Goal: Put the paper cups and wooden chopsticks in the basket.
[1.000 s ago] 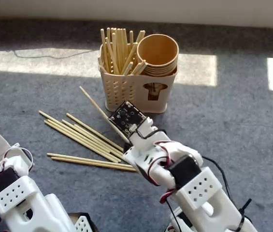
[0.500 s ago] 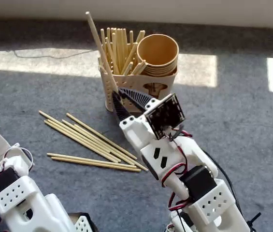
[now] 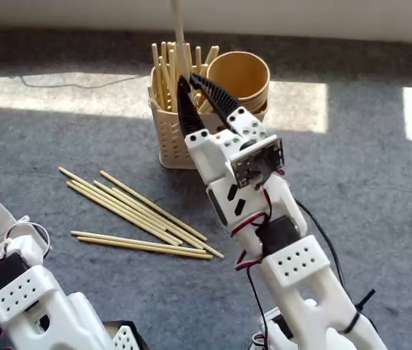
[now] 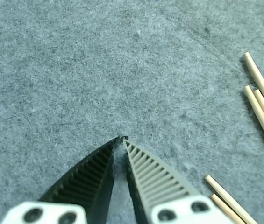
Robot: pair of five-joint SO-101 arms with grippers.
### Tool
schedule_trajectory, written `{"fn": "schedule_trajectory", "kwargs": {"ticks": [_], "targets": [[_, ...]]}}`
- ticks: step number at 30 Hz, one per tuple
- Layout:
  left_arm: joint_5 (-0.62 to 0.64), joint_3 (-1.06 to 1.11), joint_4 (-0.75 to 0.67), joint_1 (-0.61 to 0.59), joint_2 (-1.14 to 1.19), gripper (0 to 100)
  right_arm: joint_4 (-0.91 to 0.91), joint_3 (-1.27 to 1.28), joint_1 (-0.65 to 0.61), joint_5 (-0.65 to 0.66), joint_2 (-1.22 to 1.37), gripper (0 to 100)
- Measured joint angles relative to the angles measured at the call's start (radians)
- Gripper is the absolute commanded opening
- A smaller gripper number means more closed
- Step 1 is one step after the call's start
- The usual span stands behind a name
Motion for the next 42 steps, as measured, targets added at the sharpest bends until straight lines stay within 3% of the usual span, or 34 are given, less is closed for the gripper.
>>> {"fn": "schedule_trajectory", "kwargs": {"ticks": [7,14,19,33,37,42], "targets": [[0.000,0.000,0.000,0.000,0.000,0,-0.235,0.000,0.003,0.003,0.236,0.5],[0.000,0.000,0.000,0.000,0.000,0,-0.310,0.000,0.003,0.003,0.391,0.8],[0.000,0.000,0.000,0.000,0.000,0,-0.324,-0.002,0.008,0.006,0.422,10.1],[0.000,0.000,0.000,0.000,0.000,0,-0.318,0.011,0.008,0.006,0.376,10.8],[0.000,0.000,0.000,0.000,0.000,0,-0.210,0.011,0.008,0.002,0.287,10.8],[0.000,0.000,0.000,0.000,0.000,0,-0.046,0.011,0.008,-0.117,0.140,10.8]]}}
